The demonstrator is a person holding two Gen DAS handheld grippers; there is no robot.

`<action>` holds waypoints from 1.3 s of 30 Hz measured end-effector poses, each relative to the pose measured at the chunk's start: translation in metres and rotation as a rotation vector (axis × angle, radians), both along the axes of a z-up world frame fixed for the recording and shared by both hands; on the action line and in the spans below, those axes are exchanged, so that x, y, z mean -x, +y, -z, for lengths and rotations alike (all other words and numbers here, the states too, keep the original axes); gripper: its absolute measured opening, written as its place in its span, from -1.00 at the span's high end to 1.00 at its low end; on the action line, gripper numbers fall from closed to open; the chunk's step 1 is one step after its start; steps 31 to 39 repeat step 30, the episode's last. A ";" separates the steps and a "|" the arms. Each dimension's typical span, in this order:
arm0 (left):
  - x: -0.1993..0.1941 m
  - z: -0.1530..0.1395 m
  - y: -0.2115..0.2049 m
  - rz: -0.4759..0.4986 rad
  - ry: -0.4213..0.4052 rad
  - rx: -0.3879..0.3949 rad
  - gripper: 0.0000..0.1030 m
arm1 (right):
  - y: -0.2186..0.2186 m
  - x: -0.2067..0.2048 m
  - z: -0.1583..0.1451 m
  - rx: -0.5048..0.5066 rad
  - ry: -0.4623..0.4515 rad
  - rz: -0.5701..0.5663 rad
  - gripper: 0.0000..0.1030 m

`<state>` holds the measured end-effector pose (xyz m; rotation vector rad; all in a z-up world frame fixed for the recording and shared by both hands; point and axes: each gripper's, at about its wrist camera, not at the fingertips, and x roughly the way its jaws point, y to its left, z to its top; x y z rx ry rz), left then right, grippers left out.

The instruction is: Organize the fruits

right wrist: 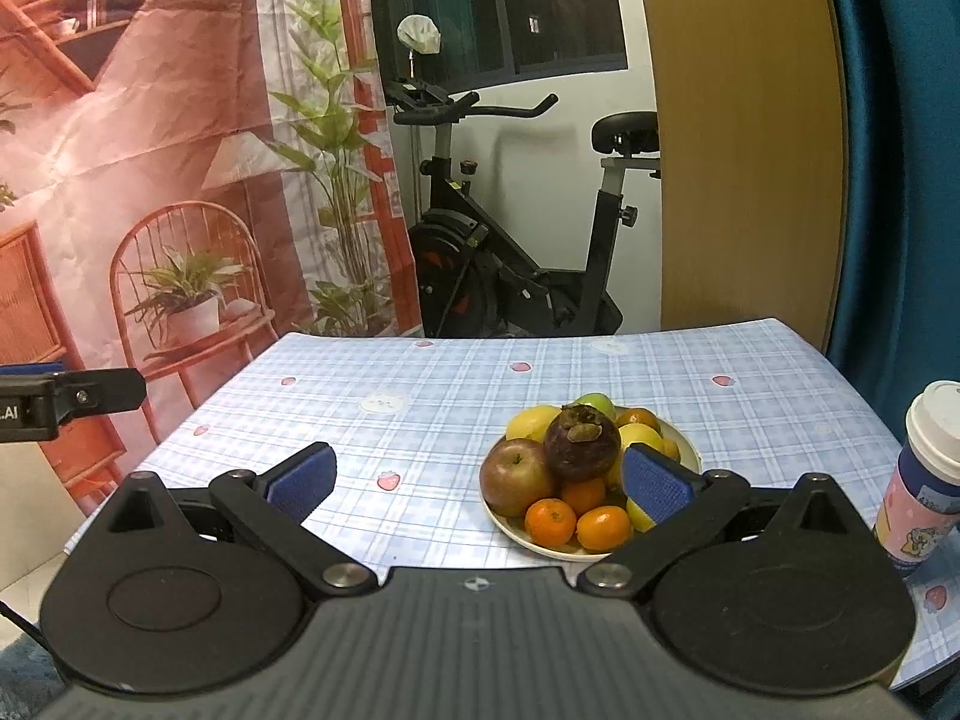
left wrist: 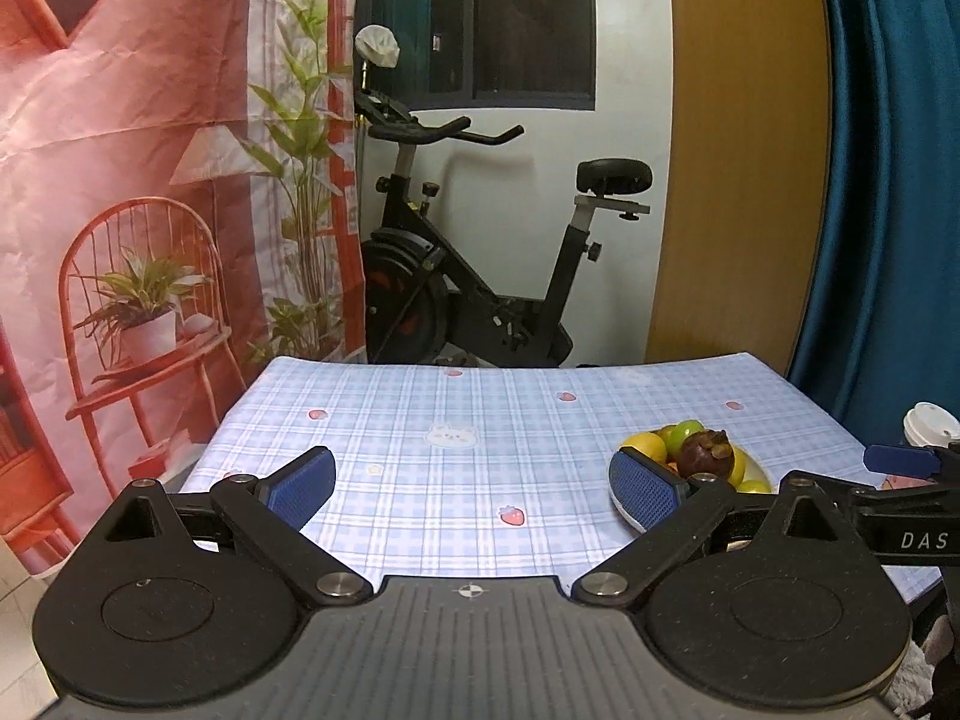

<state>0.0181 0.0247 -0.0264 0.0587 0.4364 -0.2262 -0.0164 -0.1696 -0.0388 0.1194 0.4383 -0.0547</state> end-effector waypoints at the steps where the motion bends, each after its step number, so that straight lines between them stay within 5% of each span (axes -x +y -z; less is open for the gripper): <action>1: 0.001 0.000 0.001 0.000 0.000 0.003 -0.94 | 0.000 0.001 0.000 -0.001 -0.003 0.000 -1.00; 39: 0.003 0.003 0.003 -0.031 0.004 0.030 -0.94 | 0.009 0.006 0.000 0.010 -0.002 -0.013 -1.00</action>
